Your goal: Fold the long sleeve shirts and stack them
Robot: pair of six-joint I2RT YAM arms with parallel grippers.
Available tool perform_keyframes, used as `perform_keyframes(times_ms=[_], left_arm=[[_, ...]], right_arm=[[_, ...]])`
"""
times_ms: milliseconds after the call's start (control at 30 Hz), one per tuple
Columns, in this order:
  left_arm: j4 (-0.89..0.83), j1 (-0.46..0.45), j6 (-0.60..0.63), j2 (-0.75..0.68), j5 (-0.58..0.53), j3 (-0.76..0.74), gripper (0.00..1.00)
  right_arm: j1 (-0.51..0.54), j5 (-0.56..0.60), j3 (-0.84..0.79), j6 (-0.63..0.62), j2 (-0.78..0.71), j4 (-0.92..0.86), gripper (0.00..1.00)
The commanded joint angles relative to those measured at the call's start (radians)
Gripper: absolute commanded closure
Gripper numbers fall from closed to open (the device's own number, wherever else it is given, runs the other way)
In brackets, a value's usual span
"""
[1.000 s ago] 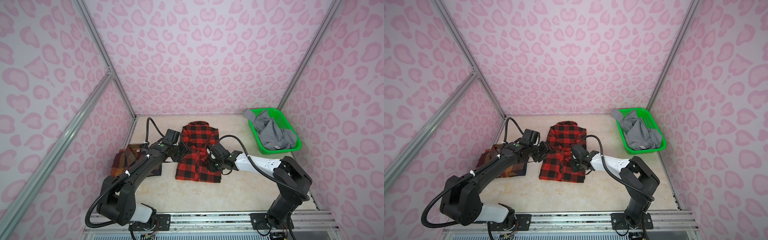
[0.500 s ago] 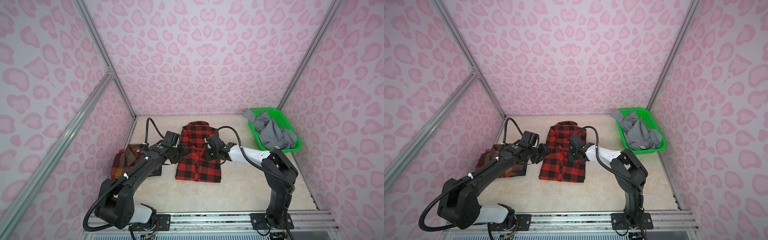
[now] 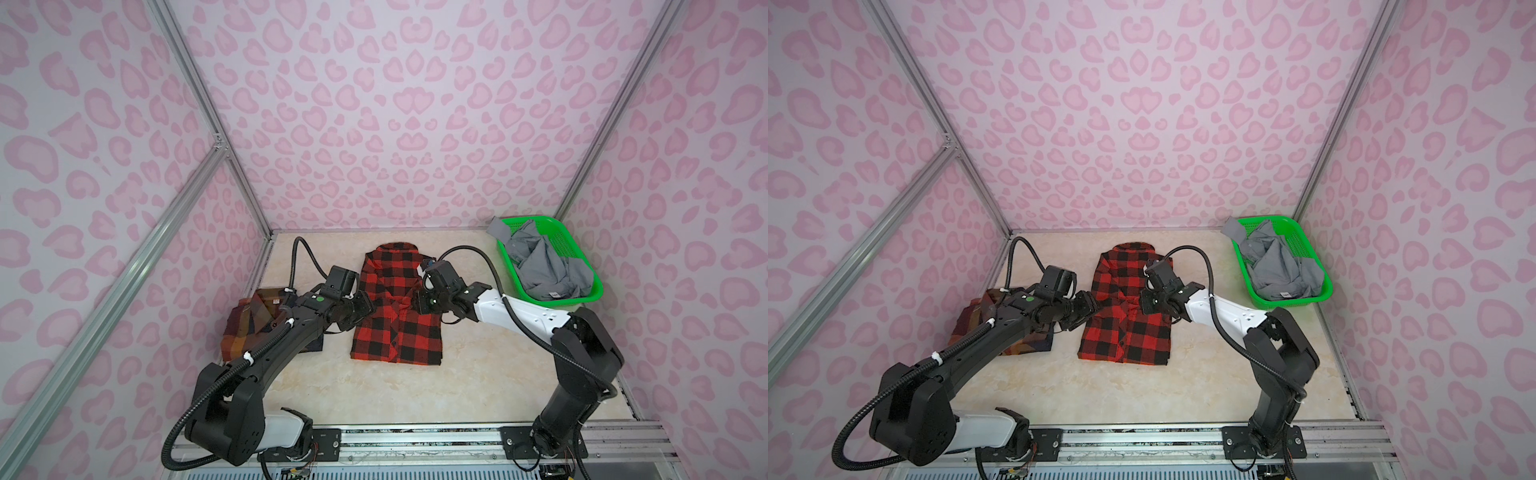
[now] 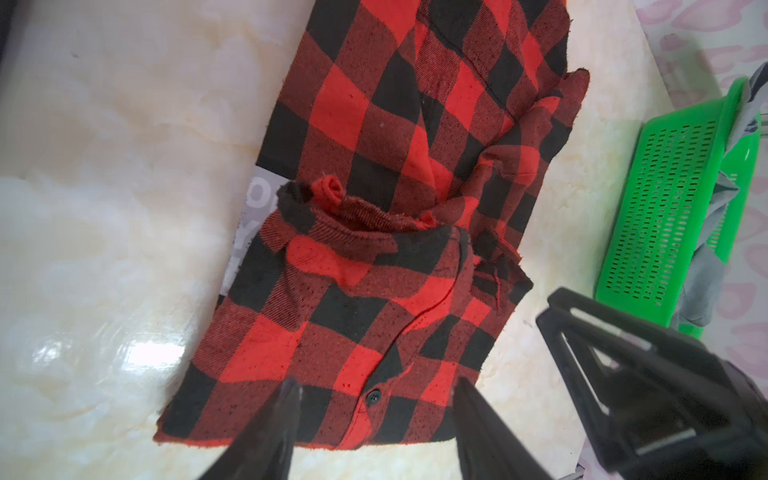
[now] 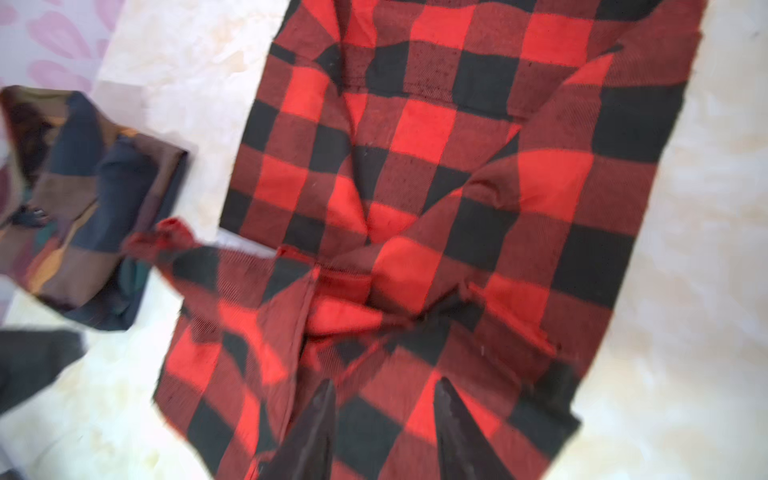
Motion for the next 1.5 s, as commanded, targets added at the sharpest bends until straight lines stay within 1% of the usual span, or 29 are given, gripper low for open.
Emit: perform_keyframes(times_ms=[0,67,200,333,467,600,667,800,933,1033,1100,1233,1467], left_arm=[[-0.002,0.001,0.029,-0.010,-0.019,0.001,0.39],[0.003,0.001,0.033,-0.003,-0.017,0.006,0.39],[0.009,0.001,0.045,0.016,-0.009,0.016,0.39],[0.003,0.001,0.075,0.032,-0.021,0.030,0.39],[-0.008,0.001,0.118,0.055,-0.053,0.048,0.39],[-0.026,0.001,0.163,0.111,-0.098,0.076,0.39],[-0.021,0.001,0.177,0.140,-0.101,0.088,0.39],[-0.008,0.002,0.191,0.218,-0.102,0.125,0.39],[0.000,0.003,0.196,0.298,-0.101,0.172,0.39],[0.003,0.003,0.187,0.362,-0.102,0.204,0.40],[0.004,0.003,0.178,0.395,-0.105,0.215,0.40],[0.009,0.006,0.170,0.457,-0.103,0.221,0.40],[0.007,0.015,0.174,0.534,-0.106,0.222,0.40]], right_arm=[[-0.001,-0.034,-0.054,0.051,-0.019,0.036,0.62],[0.005,-0.063,-0.063,0.061,0.004,0.058,0.64],[0.013,-0.063,-0.019,0.062,0.093,0.067,0.68],[0.015,-0.056,0.088,0.051,0.211,0.047,0.68],[0.013,-0.029,0.174,0.042,0.284,0.028,0.69],[0.013,-0.024,0.260,0.027,0.351,-0.033,0.68],[0.013,-0.024,0.260,0.024,0.343,-0.041,0.67],[0.002,-0.007,0.197,0.006,0.238,-0.042,0.65],[-0.037,-0.024,0.068,0.009,0.108,-0.027,0.66],[-0.077,-0.061,-0.039,0.022,0.056,0.034,0.67],[-0.100,-0.098,-0.064,0.030,0.073,0.057,0.69],[-0.130,-0.147,-0.056,0.043,0.147,0.087,0.72],[-0.137,-0.115,-0.022,0.045,0.196,0.062,0.72]])
